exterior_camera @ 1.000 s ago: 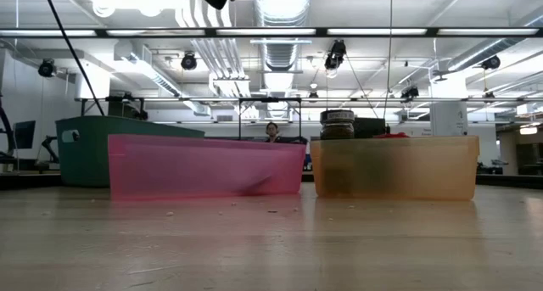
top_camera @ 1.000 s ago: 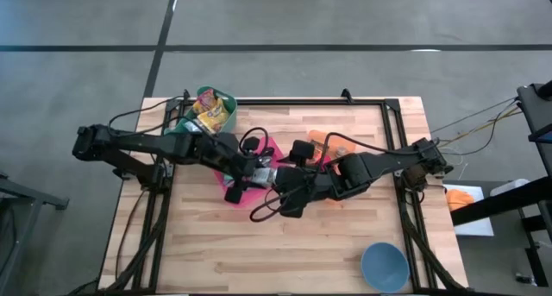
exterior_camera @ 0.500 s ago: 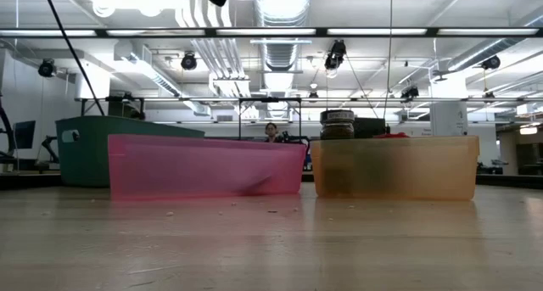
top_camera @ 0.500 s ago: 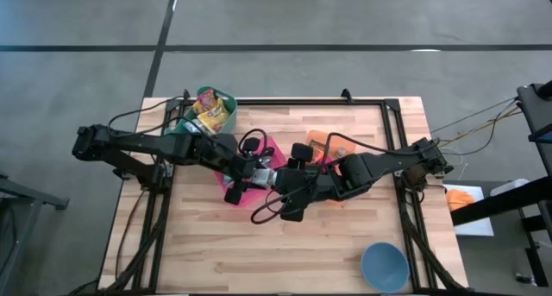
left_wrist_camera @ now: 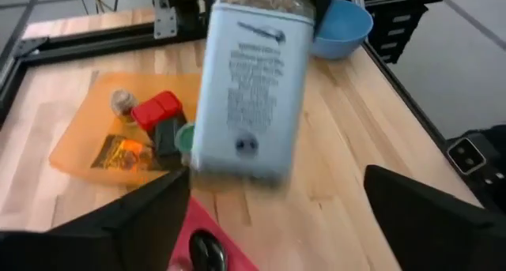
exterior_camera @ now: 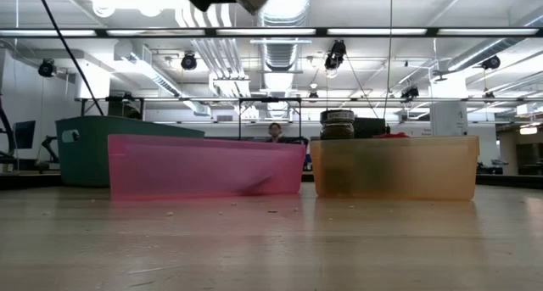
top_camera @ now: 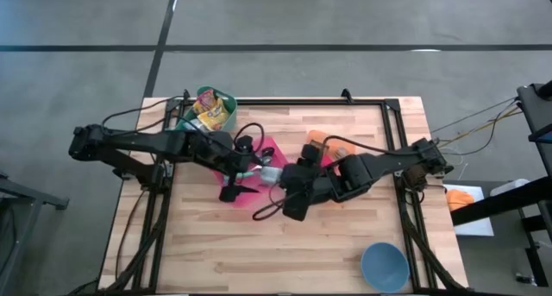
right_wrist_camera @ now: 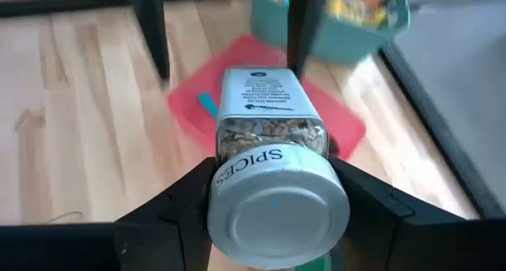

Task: Pick & Place Food Item
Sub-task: Adjust the white seasoning bottle in the orange bin

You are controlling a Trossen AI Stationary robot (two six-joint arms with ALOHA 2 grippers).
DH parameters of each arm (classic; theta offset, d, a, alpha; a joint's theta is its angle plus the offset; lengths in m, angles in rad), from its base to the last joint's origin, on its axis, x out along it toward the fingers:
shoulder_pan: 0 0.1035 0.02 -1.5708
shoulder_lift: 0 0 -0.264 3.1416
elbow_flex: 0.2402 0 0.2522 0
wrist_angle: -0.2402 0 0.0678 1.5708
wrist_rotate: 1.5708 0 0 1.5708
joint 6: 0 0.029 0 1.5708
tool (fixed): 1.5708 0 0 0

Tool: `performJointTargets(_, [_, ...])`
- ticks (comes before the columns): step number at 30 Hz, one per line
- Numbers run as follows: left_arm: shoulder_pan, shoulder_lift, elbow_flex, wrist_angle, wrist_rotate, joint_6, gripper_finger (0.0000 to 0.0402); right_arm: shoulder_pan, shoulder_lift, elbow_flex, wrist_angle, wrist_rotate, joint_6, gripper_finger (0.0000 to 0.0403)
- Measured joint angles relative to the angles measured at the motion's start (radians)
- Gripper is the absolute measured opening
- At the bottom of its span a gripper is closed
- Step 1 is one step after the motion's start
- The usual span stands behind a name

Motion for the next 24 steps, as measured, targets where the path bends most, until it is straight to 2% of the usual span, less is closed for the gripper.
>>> performJointTargets(4, [-0.001, -0.053, -0.001, -0.048, 0.003, -0.022, 0.0329, -0.004, -0.008, 0.001, -0.118, 0.012, 0.113, 0.0195])
performJointTargets(7, [0.000, -0.101, -0.001, -0.074, -0.007, -0.048, 0.0300, -0.006, -0.014, 0.002, -0.275, 0.016, 0.220, 0.0195])
performJointTargets(10, [0.000, -0.153, -0.001, -0.097, -0.041, -0.089, 0.0278, -0.007, -0.015, 0.001, -0.413, -0.036, 0.317, 0.0195])
performJointTargets(14, [0.000, -0.213, -0.001, -0.130, -0.100, -0.146, 0.0257, -0.029, -0.025, -0.027, -0.405, -0.176, 0.286, 0.0195])
performJointTargets(18, [0.001, -0.260, -0.002, -0.167, -0.138, -0.212, 0.0242, -0.053, -0.037, -0.083, -0.409, -0.273, 0.278, 0.0195])
performJointTargets(24, [0.000, -0.306, -0.002, -0.229, -0.217, -0.303, 0.0236, -0.100, -0.044, -0.211, -0.413, -0.376, 0.278, 0.0195])
